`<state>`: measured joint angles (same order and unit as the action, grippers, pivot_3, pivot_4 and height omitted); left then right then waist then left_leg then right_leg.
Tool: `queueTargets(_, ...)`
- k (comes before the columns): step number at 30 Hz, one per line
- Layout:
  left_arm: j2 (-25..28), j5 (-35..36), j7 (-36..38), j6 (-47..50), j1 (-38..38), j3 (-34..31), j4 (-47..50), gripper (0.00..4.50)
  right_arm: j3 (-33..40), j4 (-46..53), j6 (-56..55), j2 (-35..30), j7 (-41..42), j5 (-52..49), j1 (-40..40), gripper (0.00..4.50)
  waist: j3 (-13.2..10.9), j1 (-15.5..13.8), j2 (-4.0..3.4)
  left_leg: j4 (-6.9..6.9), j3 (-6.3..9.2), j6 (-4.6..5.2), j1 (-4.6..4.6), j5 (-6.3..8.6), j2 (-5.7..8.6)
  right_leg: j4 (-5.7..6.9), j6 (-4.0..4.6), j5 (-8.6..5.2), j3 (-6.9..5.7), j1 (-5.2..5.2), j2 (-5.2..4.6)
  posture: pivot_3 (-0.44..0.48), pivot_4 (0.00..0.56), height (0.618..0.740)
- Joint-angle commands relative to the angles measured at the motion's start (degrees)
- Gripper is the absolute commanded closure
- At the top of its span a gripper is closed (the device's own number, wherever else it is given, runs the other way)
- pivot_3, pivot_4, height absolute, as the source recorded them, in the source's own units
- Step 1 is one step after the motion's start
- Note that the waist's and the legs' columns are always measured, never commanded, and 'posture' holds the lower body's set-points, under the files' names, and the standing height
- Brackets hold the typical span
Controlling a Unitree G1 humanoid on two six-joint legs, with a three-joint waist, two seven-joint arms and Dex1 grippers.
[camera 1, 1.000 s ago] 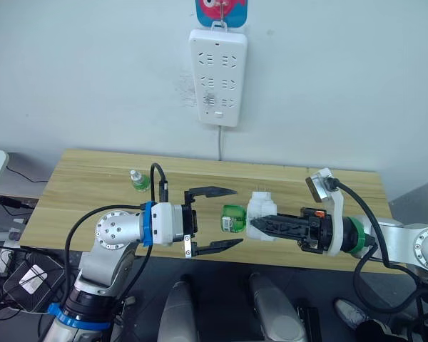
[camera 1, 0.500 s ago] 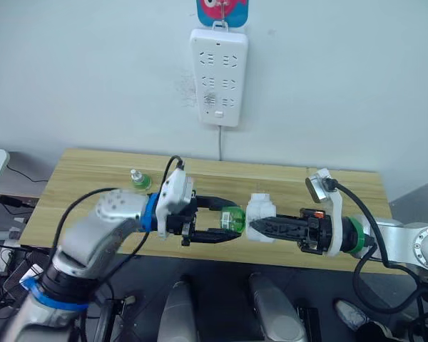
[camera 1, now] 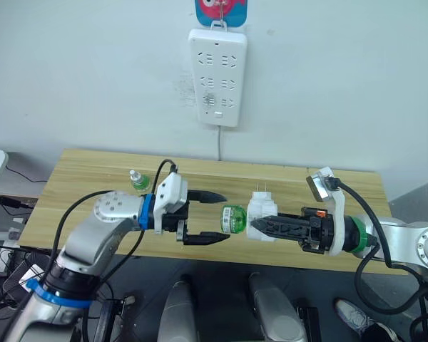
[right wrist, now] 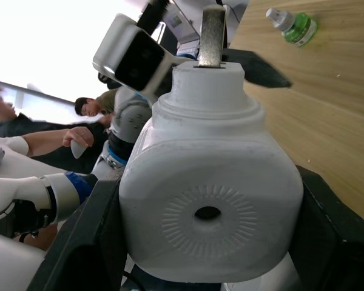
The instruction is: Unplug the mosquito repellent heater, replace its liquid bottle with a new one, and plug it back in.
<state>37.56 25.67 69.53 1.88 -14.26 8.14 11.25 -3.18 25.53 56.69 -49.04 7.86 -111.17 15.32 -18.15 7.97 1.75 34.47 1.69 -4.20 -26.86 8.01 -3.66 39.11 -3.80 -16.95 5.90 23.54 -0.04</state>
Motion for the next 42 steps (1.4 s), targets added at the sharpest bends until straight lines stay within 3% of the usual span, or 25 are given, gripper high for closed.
queueTargets(1, -3.5, -3.3, -0.2, -15.8, 3.3, -2.8, 0.9, 0.00, 1.4, 1.6, -0.3, -0.4, 0.9, -1.7, 0.1, 1.49, 0.0, 0.0, 0.00, 0.01, -0.03, 0.00, -0.02, 0.00, 0.01, -0.04, 0.00, 0.00, 0.02, -0.01, -0.02, -0.268, 0.320, 0.724)
queueTargets(10, -6.4, -3.3, -3.0, -20.9, 4.0, -2.5, 3.5, 0.00, 1.2, 1.8, -0.4, -0.1, 0.9, -1.4, 0.2, 1.49, 0.0, 0.0, 0.01, 0.22, -0.11, 0.00, -0.01, 0.00, 0.00, -0.02, -0.20, -0.02, 0.12, -0.05, -0.01, -0.268, 0.319, 0.724)
queueTargets(13, -6.1, -2.6, -2.6, -19.6, 3.4, -1.6, 3.6, 0.62, 1.1, 1.9, -0.4, -0.1, 0.9, -1.4, 0.2, 1.49, 0.0, 0.0, 0.01, 0.23, -0.10, 0.00, -0.01, 0.00, 0.00, -0.01, -0.21, -0.02, 0.11, -0.05, 0.00, -0.269, 0.316, 0.724)
queueTargets(18, -5.8, -1.9, -2.4, -17.1, 2.2, -0.7, 4.3, 2.12, 1.3, 2.0, -0.3, -0.3, 1.0, -1.4, 0.2, 1.49, 0.0, 0.1, 0.00, 0.23, -0.10, 0.01, -0.02, 0.00, -0.01, 0.00, -0.21, -0.01, 0.11, -0.04, 0.02, -0.270, 0.311, 0.724)
queueTargets(20, -5.7, -1.0, -2.6, -15.3, 1.3, -0.5, 5.4, 2.29, 1.3, 2.1, -0.2, -0.4, 1.1, -1.4, 0.1, 1.49, 0.0, 0.1, 0.01, 0.23, -0.08, 0.00, -0.02, 0.00, -0.01, 0.01, -0.22, -0.02, 0.10, -0.04, 0.02, -0.269, 0.310, 0.724)
queueTargets(22, -3.9, 1.6, -2.5, -9.0, 0.4, -0.7, 7.7, 2.29, 1.3, 2.2, -0.1, -0.5, 1.1, -1.3, 0.0, 1.49, 0.0, 0.1, 0.01, 0.24, -0.10, 0.01, -0.02, 0.00, -0.01, 0.00, -0.22, -0.02, 0.12, -0.05, 0.02, -0.268, 0.308, 0.724)
queueTargets(24, 1.5, 8.5, -4.1, 8.7, -1.1, -0.4, 11.6, 2.29, 1.6, 2.4, 0.3, -1.0, 1.5, -1.2, -0.3, 1.49, 0.0, 0.1, 0.01, 0.24, -0.07, 0.01, -0.02, 0.00, -0.02, 0.01, -0.22, -0.01, 0.10, -0.04, 0.04, -0.259, 0.307, 0.724)
queueTargets(26, 7.8, 23.9, -7.4, 31.7, -5.3, -1.4, 12.4, 2.29, 1.6, 2.6, 0.7, -1.3, 2.0, -1.1, -0.4, 1.49, 0.0, 0.1, 0.01, 0.25, -0.02, 0.01, 0.00, 0.00, -0.04, 0.08, -0.24, -0.03, 0.08, -0.04, 0.06, -0.257, 0.305, 0.724)
queueTargets(28, 11.8, 34.3, -7.0, 45.3, -9.5, -2.4, 10.6, 2.29, 1.6, 2.7, 1.0, -1.5, 2.4, -1.0, -0.5, 1.49, 0.0, 0.1, 0.01, 0.27, 0.08, 0.00, -0.01, 0.00, -0.03, 0.19, -0.26, -0.04, 0.00, -0.04, 0.06, -0.256, 0.305, 0.724)
queueTargets(31, 12.6, 36.7, -6.5, 51.0, -12.9, -3.0, 7.6, 2.29, 1.5, 2.7, 1.2, -2.0, 3.0, -1.0, -0.5, 1.49, 0.0, 0.2, 0.01, 0.29, 0.07, 0.01, 0.00, 0.00, -0.01, 0.20, -0.27, -0.05, -0.01, -0.04, 0.07, -0.257, 0.307, 0.724)
queueTargets(36, 10.1, 28.4, -6.7, 44.2, -12.6, -2.6, 7.1, 2.29, 1.7, 2.4, 1.4, -2.8, 3.6, -1.2, -0.3, 1.49, 0.0, 0.1, 0.01, 0.27, 0.08, 0.00, -0.01, 0.00, -0.01, 0.20, -0.27, -0.05, -0.02, -0.01, 0.07, -0.257, 0.302, 0.724)
queueTargets(39, 8.4, 15.2, -3.5, 27.0, -7.5, -1.2, 7.7, 1.29, 1.6, 2.1, 0.8, -2.8, 3.4, -1.4, -0.1, 1.49, 0.0, 0.2, 0.00, 0.26, 0.02, 0.00, 0.00, 0.00, -0.01, 0.19, -0.24, -0.04, 0.01, -0.01, 0.07, -0.254, 0.301, 0.724)
queueTargets(42, 4.7, 7.8, -1.3, 10.2, -0.6, -3.2, 7.2, 0.33, 1.5, 2.0, 0.4, -2.6, 3.1, -1.6, -0.1, 1.49, 0.0, 0.1, -0.02, 0.24, 0.01, 0.00, 0.02, 0.00, -0.02, 0.20, -0.15, 0.01, 0.02, 0.01, 0.07, -0.254, 0.301, 0.724)
